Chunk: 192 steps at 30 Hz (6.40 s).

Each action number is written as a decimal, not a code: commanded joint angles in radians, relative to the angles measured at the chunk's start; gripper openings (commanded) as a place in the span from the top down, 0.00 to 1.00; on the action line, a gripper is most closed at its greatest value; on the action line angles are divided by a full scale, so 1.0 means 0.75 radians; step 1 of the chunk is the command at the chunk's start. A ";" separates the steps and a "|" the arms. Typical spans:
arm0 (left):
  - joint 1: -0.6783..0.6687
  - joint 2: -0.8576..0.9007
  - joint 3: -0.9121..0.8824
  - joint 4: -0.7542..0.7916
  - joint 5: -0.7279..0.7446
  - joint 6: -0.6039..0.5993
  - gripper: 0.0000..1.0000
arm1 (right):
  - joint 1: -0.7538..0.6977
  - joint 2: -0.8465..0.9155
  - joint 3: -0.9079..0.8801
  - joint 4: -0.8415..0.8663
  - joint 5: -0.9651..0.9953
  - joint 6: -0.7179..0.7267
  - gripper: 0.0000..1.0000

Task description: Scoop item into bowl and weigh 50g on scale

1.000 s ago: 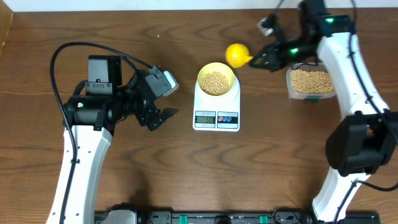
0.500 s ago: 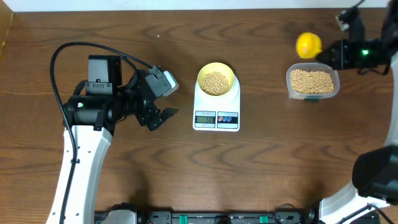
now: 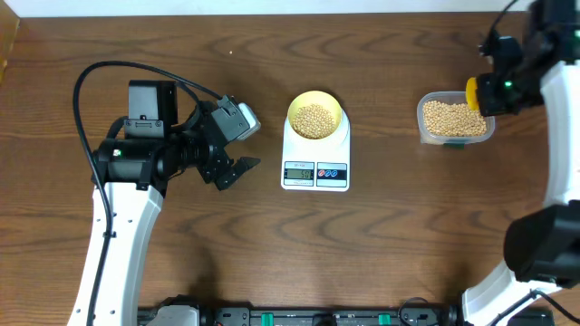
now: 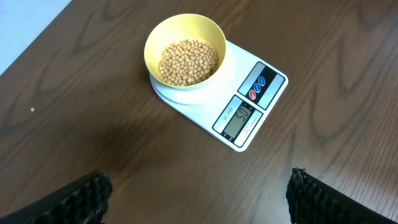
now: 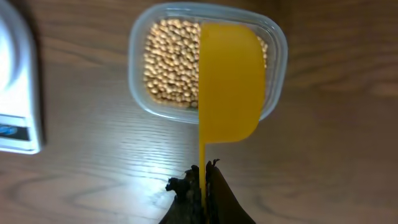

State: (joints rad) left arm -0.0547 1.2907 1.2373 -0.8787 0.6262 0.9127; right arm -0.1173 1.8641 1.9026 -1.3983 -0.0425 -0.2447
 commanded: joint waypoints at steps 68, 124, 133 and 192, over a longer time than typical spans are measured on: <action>0.005 0.010 -0.010 -0.003 0.017 -0.013 0.08 | -0.365 -0.348 -0.506 0.406 -0.614 0.804 0.13; 0.005 0.010 -0.010 -0.003 0.017 -0.013 0.08 | -0.251 -1.002 -0.507 0.455 -0.353 0.447 0.01; 0.005 0.010 -0.010 -0.003 0.017 -0.013 0.08 | -0.173 -1.114 -0.944 1.015 -0.103 0.246 0.01; 0.005 0.010 -0.010 -0.003 0.017 -0.013 0.08 | 0.192 -2.479 -2.529 1.764 0.049 0.145 0.01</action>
State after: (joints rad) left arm -0.0551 1.2907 1.2335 -0.8787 0.6262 0.9127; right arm 0.0212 0.0124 0.0071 -0.0704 -0.0071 -0.1425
